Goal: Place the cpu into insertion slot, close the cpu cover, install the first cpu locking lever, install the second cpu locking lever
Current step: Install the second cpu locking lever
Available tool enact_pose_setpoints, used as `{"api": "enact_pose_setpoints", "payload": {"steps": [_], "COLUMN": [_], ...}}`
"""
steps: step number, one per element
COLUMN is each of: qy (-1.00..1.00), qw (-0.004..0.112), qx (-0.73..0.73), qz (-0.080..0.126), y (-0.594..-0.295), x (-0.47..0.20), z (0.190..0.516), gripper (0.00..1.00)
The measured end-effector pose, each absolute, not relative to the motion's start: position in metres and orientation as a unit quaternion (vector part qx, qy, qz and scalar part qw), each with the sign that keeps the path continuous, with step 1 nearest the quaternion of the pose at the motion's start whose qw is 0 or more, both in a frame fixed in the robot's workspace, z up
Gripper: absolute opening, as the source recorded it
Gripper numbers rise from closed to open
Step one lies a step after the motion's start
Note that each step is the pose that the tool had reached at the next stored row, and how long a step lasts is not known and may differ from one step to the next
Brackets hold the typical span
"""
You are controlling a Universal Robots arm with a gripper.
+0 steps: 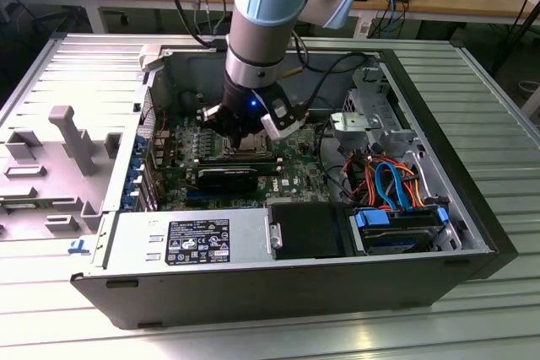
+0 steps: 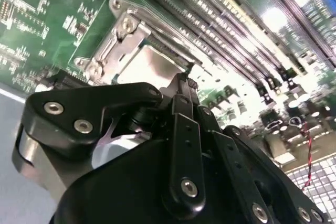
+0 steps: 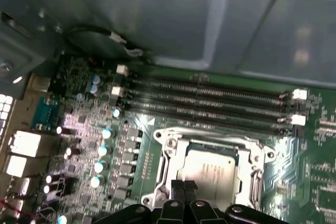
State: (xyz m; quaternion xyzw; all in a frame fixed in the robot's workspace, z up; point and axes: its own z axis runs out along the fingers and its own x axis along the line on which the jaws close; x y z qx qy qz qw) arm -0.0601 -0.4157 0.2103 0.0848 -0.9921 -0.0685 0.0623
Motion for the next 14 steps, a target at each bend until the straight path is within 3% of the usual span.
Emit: {"api": "enact_pose_setpoints", "payload": {"steps": [4, 14], "qy": [-0.994, -0.994], "qw": [0.065, 0.073], "qx": [0.083, 0.082], "qz": [-0.036, -0.027], "y": [-0.412, -0.404], "x": [-0.058, -0.047], "z": [0.214, 0.229], "gripper": [0.11, 0.11]}}
